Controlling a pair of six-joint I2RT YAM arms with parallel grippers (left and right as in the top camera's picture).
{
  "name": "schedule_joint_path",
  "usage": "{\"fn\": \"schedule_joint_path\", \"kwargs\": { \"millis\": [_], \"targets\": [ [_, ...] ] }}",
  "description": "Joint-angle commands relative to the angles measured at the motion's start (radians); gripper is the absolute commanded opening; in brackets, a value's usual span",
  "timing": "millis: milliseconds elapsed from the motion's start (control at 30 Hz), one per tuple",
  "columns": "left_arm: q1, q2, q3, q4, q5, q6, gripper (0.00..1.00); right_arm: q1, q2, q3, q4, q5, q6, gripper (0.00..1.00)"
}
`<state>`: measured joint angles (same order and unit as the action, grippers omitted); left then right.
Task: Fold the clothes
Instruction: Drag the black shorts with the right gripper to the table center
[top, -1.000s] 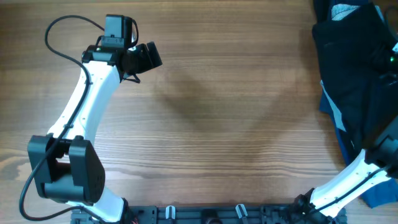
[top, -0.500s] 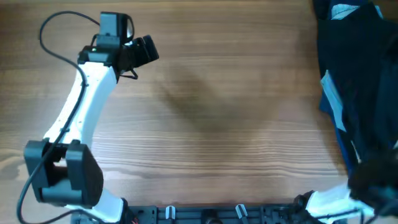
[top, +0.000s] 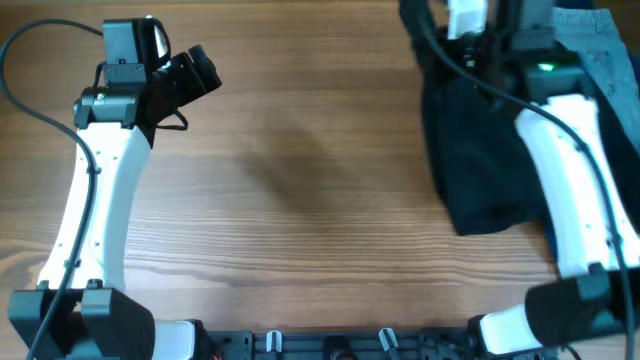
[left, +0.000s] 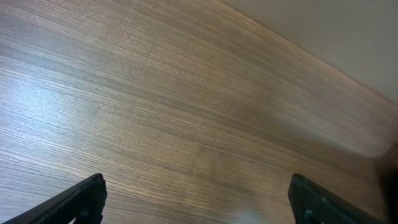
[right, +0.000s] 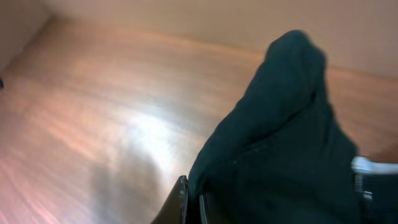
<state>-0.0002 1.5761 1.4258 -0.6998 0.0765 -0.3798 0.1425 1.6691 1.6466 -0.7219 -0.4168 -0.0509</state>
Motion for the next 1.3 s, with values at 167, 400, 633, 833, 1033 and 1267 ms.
{"fn": "schedule_joint_path", "kwargs": {
  "millis": [167,400,633,833,1033,1267],
  "targets": [
    [0.063,-0.017,-0.005,-0.006,0.012,0.017,0.94,0.242,0.182,0.014,0.161,-0.006,0.054,0.04],
    [0.077,-0.017,-0.004,-0.02,0.011,0.036,0.95,0.491,0.259,0.014,0.179,-0.01,0.05,0.04],
    [0.077,-0.017,-0.005,-0.018,0.008,0.046,0.96,0.607,0.236,0.016,0.091,0.01,0.029,0.74],
    [0.076,0.005,-0.005,0.029,0.121,0.159,0.95,0.256,0.075,0.017,-0.003,0.017,0.142,0.91],
    [-0.01,0.159,-0.005,-0.017,0.146,0.351,0.95,-0.031,0.074,0.015,-0.186,0.085,0.073,1.0],
    [-0.095,0.2,-0.004,0.021,0.127,0.384,0.95,-0.066,0.228,-0.09,-0.114,0.226,0.05,0.98]
  ]
}}
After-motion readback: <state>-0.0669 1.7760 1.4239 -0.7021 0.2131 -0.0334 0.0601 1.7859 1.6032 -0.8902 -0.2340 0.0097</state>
